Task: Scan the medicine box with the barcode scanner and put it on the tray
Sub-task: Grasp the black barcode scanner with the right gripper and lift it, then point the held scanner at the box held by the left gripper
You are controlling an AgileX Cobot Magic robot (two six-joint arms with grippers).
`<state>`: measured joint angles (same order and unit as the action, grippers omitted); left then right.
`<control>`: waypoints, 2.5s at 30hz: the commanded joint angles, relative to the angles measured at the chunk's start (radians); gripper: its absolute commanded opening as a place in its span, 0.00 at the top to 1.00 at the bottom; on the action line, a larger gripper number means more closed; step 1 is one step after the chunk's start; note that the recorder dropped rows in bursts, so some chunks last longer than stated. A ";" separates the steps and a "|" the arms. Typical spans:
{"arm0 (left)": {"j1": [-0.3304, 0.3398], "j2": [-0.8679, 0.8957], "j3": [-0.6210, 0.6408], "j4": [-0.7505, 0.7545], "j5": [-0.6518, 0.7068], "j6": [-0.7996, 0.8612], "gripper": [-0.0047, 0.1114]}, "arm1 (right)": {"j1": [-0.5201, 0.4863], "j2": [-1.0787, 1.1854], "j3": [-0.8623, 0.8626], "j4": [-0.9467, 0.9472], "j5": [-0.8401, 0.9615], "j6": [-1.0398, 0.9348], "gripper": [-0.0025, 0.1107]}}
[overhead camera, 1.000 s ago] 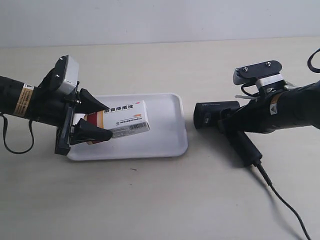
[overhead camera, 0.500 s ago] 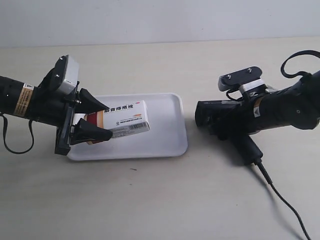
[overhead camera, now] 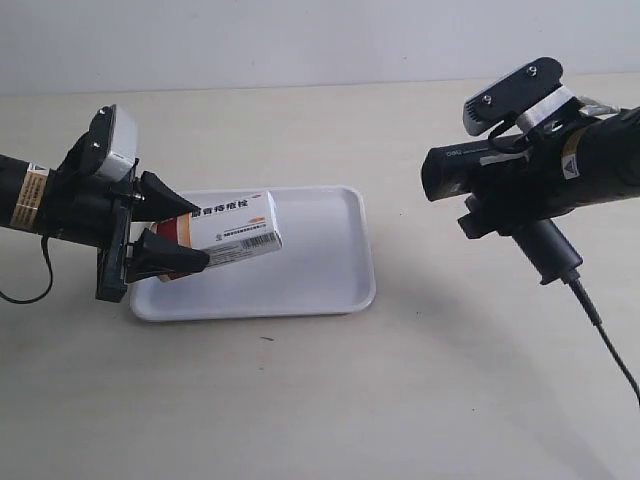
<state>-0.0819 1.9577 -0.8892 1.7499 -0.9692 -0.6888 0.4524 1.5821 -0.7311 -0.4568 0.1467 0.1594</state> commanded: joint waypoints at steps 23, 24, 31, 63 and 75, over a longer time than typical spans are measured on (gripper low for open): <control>-0.002 0.001 -0.006 -0.005 -0.013 -0.003 0.96 | 0.082 0.154 -0.106 -0.079 -0.023 -0.029 0.98; -0.002 0.001 -0.006 -0.005 -0.013 -0.003 0.96 | 0.083 0.160 -0.115 -0.079 -0.010 -0.029 0.98; -0.001 0.001 -0.006 -0.005 -0.004 -0.003 0.96 | 0.083 0.161 -0.196 -0.085 0.124 -0.029 0.98; 0.007 0.044 -0.008 -0.092 -0.022 0.216 0.96 | -0.001 0.133 -0.212 0.006 0.105 -0.189 0.98; 0.032 0.128 -0.063 -0.081 -0.118 0.188 0.96 | 0.001 0.128 -0.212 0.035 0.121 -0.195 0.98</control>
<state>-0.0542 2.0756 -0.9419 1.6707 -1.0650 -0.4818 0.4570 1.7203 -0.9348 -0.4250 0.2815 -0.0315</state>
